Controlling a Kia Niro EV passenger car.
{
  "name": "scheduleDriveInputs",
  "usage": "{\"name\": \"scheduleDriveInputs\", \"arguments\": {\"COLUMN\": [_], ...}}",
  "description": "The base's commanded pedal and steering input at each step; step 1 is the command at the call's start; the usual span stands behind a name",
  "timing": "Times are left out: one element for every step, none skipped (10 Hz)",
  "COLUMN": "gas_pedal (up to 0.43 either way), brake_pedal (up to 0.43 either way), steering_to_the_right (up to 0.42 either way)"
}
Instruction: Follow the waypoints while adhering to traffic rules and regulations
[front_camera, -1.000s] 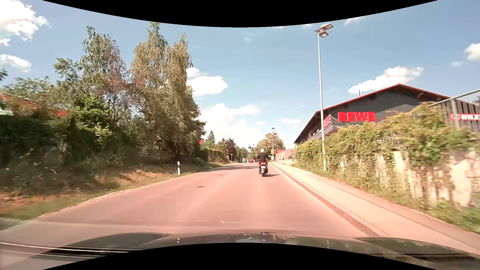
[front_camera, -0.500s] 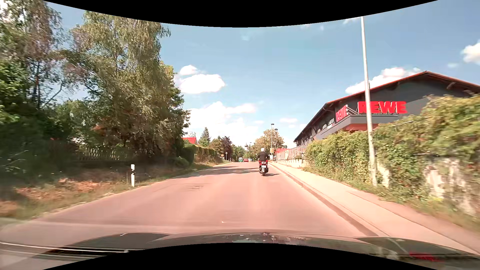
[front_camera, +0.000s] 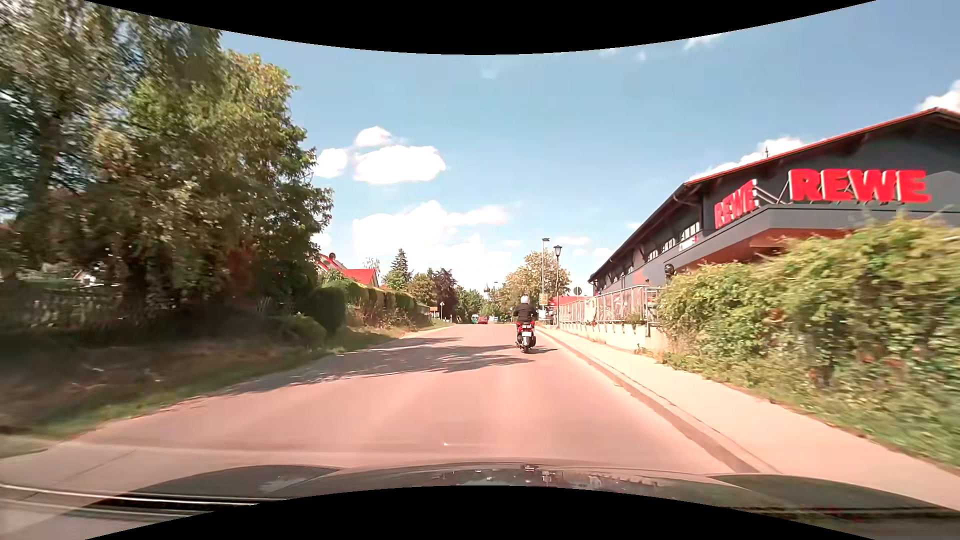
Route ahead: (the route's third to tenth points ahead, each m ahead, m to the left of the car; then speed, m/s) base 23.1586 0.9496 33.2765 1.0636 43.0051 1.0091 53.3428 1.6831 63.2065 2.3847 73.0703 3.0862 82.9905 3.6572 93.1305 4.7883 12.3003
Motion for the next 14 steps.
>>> {"name": "scheduleDriveInputs", "arguments": {"gas_pedal": [0.197, 0.189, 0.177, 0.169, 0.157, 0.150, 0.150, 0.150, 0.150, 0.150, 0.150, 0.150, 0.150, 0.150], "brake_pedal": [0.012, 0.012, 0.012, 0.012, 0.012, 0.012, 0.012, 0.012, 0.012, 0.012, 0.012, 0.012, 0.012, 0.012], "steering_to_the_right": [0.007, 0.006, 0.006, 0.005, 0.005, 0.004, 0.001, -0.001, -0.003, -0.003, -0.003, -0.005, -0.006, -0.007]}}
